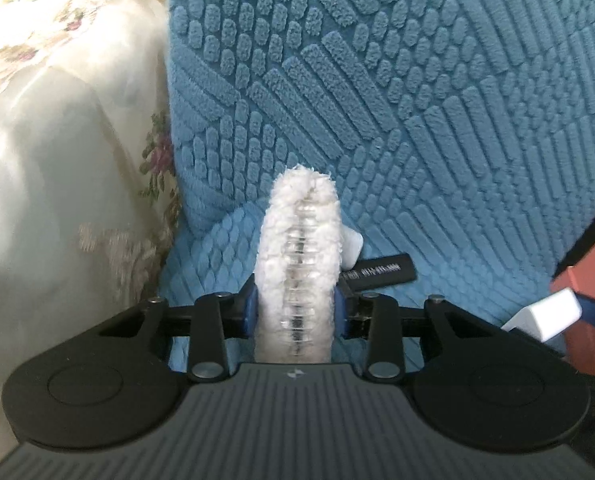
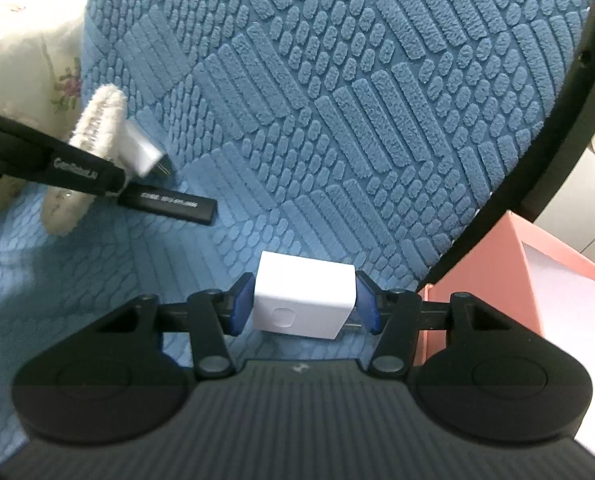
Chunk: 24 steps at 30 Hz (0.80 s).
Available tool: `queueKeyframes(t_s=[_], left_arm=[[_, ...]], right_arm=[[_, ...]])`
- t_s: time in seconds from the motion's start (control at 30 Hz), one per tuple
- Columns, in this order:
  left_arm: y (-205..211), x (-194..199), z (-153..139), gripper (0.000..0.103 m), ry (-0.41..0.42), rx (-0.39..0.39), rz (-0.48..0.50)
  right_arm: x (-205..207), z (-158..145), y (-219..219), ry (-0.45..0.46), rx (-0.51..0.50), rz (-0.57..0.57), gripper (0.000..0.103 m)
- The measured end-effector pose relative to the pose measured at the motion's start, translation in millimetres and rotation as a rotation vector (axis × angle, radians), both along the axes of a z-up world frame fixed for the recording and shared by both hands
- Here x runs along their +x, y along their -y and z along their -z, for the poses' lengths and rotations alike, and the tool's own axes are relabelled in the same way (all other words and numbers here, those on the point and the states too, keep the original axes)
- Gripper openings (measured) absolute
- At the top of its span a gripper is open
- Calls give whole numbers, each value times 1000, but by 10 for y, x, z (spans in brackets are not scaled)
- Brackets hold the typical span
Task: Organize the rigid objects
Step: 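Close the left tool on the white brush while the right tool grasps the white charger cube, then carry the brush in the left tool and cube in the right tool over the pink box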
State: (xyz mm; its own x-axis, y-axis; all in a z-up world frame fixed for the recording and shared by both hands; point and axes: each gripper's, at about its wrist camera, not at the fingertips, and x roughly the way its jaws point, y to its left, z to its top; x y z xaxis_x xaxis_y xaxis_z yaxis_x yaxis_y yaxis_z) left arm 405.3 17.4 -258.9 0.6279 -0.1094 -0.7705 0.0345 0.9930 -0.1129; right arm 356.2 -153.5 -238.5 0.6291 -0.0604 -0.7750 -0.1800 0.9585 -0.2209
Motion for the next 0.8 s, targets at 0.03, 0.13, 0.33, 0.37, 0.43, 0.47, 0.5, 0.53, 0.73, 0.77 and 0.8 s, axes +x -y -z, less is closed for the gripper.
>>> queueKeyframes(t_s=[0.03, 0.13, 0.33, 0.37, 0.43, 0.47, 0.5, 0.53, 0.73, 0.77, 0.8], left_arm=[[18, -54, -41, 41, 2, -6, 3], [57, -220, -163, 41, 11, -11, 6], [98, -566, -206, 41, 0, -30, 11], [110, -633, -232, 41, -1, -31, 11], [153, -765, -243, 41, -4, -47, 12], [180, -820, -245, 41, -5, -55, 13], [196, -830, -254, 41, -6, -60, 14], [204, -889, -250, 41, -6, -63, 15], [185, -1237, -283, 41, -6, -103, 7], [175, -1237, -252, 41, -4, -106, 7], [174, -1295, -274, 41, -2, -110, 5]], right_arm=[[-38, -17, 2, -4, 8, 0, 56], [-163, -88, 2, -5, 21, -7, 56], [-502, -220, 56, -31, 75, 3, 55], [-545, -236, 51, -29, 75, -2, 55], [-635, -285, 48, -17, 70, -12, 55], [-672, -305, 54, -13, 73, -14, 55], [-690, -301, 51, -12, 78, -14, 55], [-725, -316, 61, -13, 83, -13, 55], [-908, -370, 151, -29, 114, -3, 55], [-948, -385, 158, -31, 118, -3, 55], [-985, -398, 162, -31, 121, -3, 55]])
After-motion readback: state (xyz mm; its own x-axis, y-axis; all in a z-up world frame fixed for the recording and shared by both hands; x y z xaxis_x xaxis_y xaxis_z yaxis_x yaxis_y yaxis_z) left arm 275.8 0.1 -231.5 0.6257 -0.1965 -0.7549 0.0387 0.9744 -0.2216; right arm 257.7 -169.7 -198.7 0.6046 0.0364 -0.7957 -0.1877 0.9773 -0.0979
